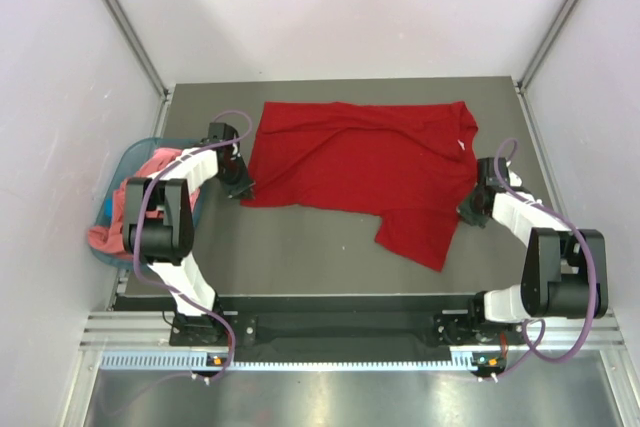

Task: Fold and stack the t-shirts
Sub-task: Fold the tshirt

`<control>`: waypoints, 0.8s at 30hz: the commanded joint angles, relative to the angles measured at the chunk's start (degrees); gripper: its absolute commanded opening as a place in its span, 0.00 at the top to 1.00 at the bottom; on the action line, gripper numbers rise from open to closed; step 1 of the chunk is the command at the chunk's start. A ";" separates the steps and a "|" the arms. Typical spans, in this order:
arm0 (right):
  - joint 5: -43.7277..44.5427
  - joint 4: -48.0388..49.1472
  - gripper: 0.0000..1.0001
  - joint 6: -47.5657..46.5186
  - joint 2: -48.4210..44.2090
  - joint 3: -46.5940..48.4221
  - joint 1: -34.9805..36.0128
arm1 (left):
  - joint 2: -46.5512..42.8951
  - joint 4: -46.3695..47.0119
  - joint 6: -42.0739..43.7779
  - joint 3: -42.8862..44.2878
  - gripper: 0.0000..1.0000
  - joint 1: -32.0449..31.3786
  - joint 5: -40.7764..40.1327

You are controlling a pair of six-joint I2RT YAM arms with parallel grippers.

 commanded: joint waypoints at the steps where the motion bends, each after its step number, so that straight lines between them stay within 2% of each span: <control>1: 6.74 -4.39 1.00 -7.27 -0.84 2.71 -1.76 | -0.22 -1.87 -0.16 1.55 1.00 0.24 -1.34; 6: 10.96 -9.07 1.00 -12.38 -3.20 5.36 -2.90 | -2.50 -4.60 -0.51 0.58 1.00 0.24 2.18; 7: 11.23 -9.42 1.00 -12.91 -3.74 5.44 -3.17 | -3.11 -5.48 -0.16 0.58 0.86 0.24 2.88; 9: 11.49 -9.95 1.00 -14.23 -4.71 5.36 -4.04 | -3.64 -7.15 -0.07 0.84 0.72 0.24 4.46; 10: 11.49 -10.12 1.00 -14.76 -4.71 5.53 -4.31 | -4.52 -7.50 0.36 1.28 0.59 0.24 4.82; 12: 10.45 -10.56 1.00 -14.94 -3.75 6.15 -4.49 | -5.49 -7.94 0.72 2.24 0.53 0.24 5.52; 18: 10.18 -11.62 1.00 -15.38 -1.19 9.22 -4.75 | -4.18 -1.81 2.30 9.97 0.53 0.24 10.86; 24: 10.43 -11.62 1.00 -15.90 -1.46 10.19 -5.01 | 6.87 3.83 2.74 16.48 0.61 0.15 16.85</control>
